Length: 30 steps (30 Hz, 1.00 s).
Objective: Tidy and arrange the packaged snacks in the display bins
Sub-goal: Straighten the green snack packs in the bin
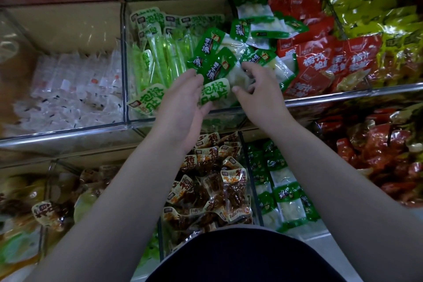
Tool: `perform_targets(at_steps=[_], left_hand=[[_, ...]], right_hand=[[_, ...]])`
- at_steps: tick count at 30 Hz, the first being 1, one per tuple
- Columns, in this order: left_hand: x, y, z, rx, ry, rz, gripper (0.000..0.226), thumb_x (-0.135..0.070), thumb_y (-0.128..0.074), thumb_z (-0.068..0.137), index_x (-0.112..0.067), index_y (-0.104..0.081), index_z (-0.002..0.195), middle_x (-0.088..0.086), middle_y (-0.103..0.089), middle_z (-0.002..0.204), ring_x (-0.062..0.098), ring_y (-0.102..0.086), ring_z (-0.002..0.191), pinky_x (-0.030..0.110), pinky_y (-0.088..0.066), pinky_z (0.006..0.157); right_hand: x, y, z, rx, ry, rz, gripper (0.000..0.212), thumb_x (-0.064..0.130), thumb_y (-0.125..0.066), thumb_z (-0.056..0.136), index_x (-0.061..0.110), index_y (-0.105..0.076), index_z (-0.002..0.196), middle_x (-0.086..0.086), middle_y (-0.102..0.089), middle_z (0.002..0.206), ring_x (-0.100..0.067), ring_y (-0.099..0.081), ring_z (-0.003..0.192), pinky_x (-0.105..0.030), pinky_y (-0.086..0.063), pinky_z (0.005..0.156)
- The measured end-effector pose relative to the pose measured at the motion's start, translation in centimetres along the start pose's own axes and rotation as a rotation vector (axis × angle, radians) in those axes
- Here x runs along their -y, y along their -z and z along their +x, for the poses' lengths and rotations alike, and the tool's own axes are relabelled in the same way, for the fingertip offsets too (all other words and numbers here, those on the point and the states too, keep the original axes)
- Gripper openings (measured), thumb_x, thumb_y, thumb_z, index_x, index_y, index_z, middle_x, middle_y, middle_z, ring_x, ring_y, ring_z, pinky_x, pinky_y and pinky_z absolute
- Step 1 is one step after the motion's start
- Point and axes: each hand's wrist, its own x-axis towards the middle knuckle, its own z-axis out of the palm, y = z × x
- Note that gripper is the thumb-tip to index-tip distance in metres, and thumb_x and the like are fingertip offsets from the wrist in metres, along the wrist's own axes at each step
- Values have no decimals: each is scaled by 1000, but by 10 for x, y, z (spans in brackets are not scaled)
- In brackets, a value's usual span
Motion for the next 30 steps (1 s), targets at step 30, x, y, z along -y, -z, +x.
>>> perform_targets(at_steps=[30], left_hand=[[5,-26,-10,184,-105,-61,59,-10,-47,98,-15,-23,152,1,-26,158,14,-28,144,38,-24,117]], right_hand=[[-7,52,-21,-62,-365,908,15,17,-54,99,17,-60,85,8,-51,62,-2,-40,48,-17,-40,48]])
